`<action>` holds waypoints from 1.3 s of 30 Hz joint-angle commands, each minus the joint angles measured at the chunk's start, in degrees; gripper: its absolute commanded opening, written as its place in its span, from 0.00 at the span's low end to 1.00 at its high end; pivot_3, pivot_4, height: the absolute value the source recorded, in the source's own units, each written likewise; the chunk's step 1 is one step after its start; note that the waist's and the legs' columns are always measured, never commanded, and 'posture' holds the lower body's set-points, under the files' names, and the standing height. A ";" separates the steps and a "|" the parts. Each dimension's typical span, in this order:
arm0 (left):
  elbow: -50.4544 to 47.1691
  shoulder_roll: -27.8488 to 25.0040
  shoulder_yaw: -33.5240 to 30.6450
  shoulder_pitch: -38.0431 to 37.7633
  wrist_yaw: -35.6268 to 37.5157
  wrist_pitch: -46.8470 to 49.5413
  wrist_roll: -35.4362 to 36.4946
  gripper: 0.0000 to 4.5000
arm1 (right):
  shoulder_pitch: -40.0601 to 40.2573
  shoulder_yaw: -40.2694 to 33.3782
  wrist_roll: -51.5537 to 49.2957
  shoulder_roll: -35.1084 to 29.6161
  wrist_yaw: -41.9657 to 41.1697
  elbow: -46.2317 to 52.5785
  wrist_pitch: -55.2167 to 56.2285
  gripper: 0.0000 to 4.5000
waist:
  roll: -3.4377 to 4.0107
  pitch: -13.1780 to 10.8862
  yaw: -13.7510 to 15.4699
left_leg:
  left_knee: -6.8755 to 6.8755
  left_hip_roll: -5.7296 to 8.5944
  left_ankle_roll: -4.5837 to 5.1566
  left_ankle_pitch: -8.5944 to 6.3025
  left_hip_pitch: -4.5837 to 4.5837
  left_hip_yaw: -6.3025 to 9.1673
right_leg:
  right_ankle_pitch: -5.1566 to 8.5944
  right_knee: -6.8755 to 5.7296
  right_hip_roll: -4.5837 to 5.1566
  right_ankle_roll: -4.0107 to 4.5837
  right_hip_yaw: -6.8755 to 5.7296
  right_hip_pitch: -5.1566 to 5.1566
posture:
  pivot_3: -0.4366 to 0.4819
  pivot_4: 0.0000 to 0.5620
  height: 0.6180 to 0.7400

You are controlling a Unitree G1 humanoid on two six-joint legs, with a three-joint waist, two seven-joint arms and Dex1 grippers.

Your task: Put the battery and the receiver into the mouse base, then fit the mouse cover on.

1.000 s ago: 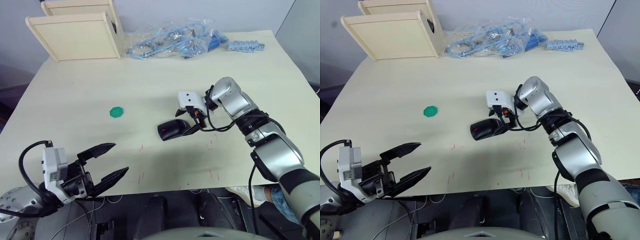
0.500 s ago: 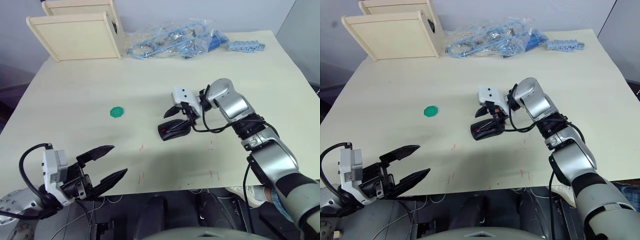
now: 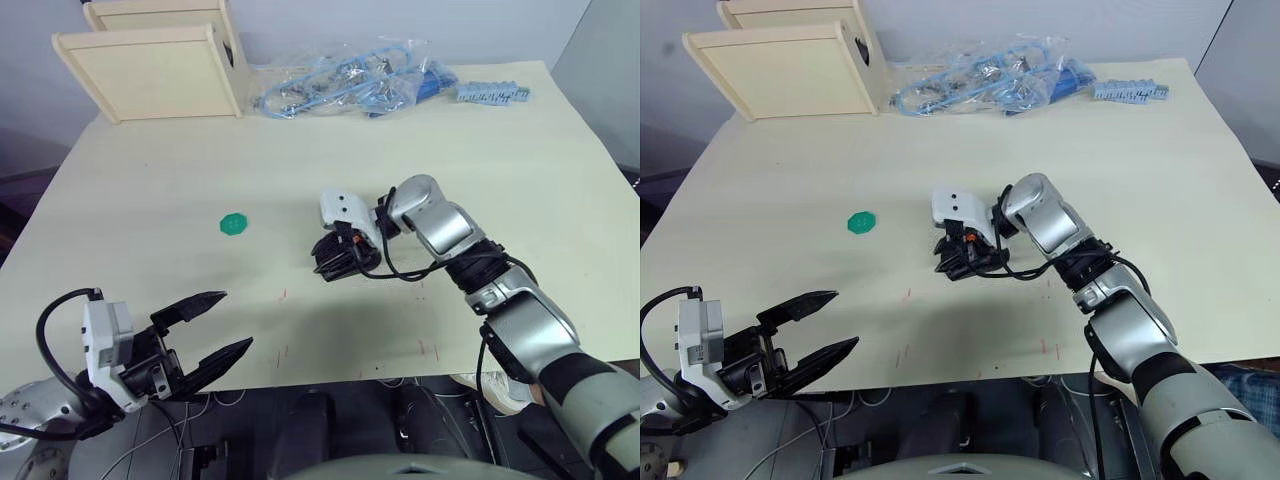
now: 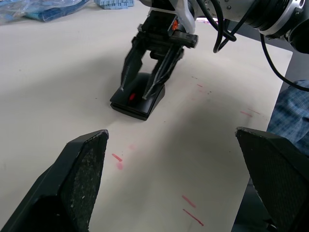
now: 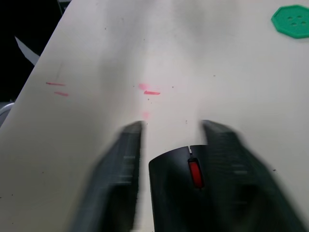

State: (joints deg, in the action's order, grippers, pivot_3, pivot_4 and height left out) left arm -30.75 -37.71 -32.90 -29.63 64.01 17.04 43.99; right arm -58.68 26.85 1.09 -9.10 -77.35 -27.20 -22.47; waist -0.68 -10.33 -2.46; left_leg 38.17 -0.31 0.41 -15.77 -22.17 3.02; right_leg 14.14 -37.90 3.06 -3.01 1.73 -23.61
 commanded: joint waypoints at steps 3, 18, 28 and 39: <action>-0.22 -0.19 -0.48 -0.48 0.25 -0.92 -0.06 1.00 | -2.28 1.22 1.53 1.33 2.09 0.59 0.98 0.41 | 0.00 0.00 -0.01 | 0.00 0.00 0.00 0.00 0.00 0.00 | 0.00 0.00 0.00 0.00 0.00 0.00 | 0.48 0.27 1.00; -0.73 0.43 -0.17 -1.16 -0.06 -1.16 -0.29 1.00 | -5.81 2.57 4.59 3.41 3.83 -6.06 3.67 0.41 | 0.00 0.00 -0.01 | -0.01 0.01 -0.01 0.00 0.00 0.00 | 0.00 0.01 -0.01 0.00 -0.01 -0.01 | 0.48 0.27 1.00; -0.85 1.13 0.54 -1.09 -0.18 -1.24 -0.76 1.00 | -5.91 4.42 6.79 3.78 3.22 -9.02 6.30 0.41 | 0.00 0.00 -0.03 | -0.01 0.01 -0.01 0.00 0.00 0.01 | 0.00 0.00 -0.02 0.00 -0.01 -0.01 | 0.48 0.27 1.00; -1.00 1.44 1.15 -1.50 -0.61 -1.75 -0.92 1.00 | -5.54 5.37 9.21 3.52 2.95 -13.90 8.54 0.41 | -0.01 0.01 0.06 | -0.01 0.01 -0.02 0.00 0.02 0.01 | 0.00 0.00 -0.01 0.00 -0.02 0.01 | 0.48 0.27 1.00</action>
State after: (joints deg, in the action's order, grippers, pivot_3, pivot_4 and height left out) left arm -30.73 -36.45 -31.43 -30.61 63.44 16.32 42.84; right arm -63.68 31.63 9.10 -5.39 -74.16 -39.74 -14.23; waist -0.69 -10.32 -2.40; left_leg 38.16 -0.30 0.39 -15.76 -22.15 3.03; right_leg 14.14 -37.90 3.06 -3.00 1.72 -23.60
